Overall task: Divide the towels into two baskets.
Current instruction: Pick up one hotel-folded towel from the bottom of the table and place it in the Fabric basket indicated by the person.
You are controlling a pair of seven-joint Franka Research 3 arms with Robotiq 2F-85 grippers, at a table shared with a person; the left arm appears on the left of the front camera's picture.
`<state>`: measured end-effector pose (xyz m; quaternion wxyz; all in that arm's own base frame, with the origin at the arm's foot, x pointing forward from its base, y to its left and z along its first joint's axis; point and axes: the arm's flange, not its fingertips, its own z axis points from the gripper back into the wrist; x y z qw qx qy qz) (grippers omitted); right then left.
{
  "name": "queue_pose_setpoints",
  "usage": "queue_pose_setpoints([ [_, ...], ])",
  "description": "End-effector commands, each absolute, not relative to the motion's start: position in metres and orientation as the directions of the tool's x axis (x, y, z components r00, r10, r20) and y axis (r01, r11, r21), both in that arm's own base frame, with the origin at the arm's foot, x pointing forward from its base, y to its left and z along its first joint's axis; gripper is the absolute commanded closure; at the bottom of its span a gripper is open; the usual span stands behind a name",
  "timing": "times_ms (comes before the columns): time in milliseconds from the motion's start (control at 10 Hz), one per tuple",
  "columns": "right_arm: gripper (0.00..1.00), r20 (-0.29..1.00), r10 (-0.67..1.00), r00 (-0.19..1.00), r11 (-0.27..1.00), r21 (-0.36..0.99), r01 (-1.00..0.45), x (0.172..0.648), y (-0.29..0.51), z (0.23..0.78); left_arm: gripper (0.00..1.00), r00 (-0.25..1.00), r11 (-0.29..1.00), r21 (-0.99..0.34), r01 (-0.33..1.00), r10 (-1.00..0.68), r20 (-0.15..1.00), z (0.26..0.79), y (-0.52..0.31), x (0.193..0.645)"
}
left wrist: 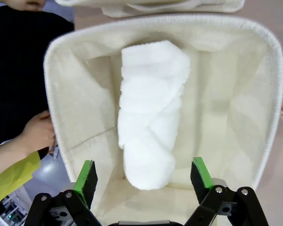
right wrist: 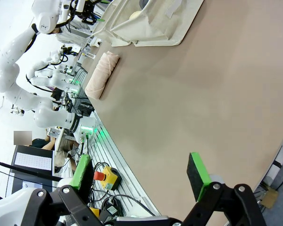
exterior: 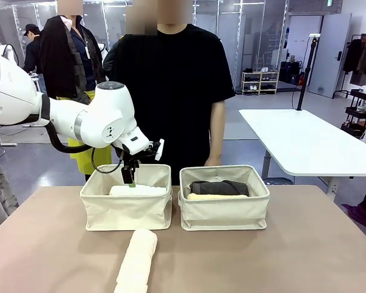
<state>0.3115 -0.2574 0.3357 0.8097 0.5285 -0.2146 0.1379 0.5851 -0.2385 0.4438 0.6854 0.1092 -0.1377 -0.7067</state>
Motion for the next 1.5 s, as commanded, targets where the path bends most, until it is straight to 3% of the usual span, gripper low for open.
queue_pose_setpoints([
  [0, 0.0, 0.486, 0.003, 0.874, 0.411, 0.796, -0.444, 0.308, -0.257, 0.338, 0.0, 0.043, 0.073, 0.335, 0.939, -0.994, 0.096, 0.472, -0.233, 0.559],
  [300, 0.0, 0.486, 0.003, 0.874, 0.411, 0.796, -0.444, 0.308, -0.257, 0.338, 0.0, 0.216, 0.25, 0.206, 0.946, -0.961, 0.174, 0.5, -0.229, 0.515],
  [800, 0.0, 0.486, 0.003, 0.874, 0.411, 0.796, -0.444, 0.308, -0.257, 0.338, 0.0, 0.413, 0.467, 0.185, 0.865, -0.871, 0.265, 0.53, -0.206, 0.434],
  [1000, 0.0, 0.486, 0.003, 0.874, 0.411, 0.796, -0.444, 0.308, -0.257, 0.338, 0.0, 0.431, 0.496, 0.061, 0.866, -0.804, 0.409, 0.546, -0.159, 0.378],
  [1100, 0.0, 0.486, 0.003, 0.874, 0.411, 0.796, -0.444, 0.308, -0.257, 0.338, 0.0, 0.506, 0.581, 0.007, 0.814, -0.715, 0.482, 0.546, -0.113, 0.349],
  [1400, 0.0, 0.486, 0.003, 0.874, 0.411, 0.796, -0.444, 0.308, -0.257, 0.338, 0.0, 0.71, 0.735, -0.213, 0.644, -0.47, 0.525, 0.53, 0.005, 0.324],
])
